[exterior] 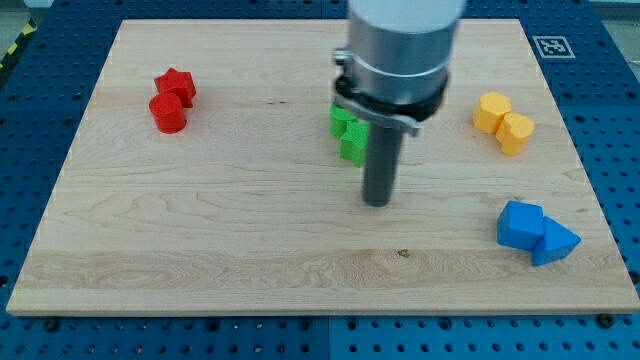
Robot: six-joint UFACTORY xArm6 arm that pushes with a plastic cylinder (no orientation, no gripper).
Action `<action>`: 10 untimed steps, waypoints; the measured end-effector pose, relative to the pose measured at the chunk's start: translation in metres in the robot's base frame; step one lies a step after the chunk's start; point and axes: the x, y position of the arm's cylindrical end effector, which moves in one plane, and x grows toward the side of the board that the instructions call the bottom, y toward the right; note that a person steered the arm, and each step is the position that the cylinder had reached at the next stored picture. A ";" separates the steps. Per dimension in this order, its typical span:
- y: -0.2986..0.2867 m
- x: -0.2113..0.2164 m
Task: Separate the green star from the green circle
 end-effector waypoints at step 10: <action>-0.115 -0.040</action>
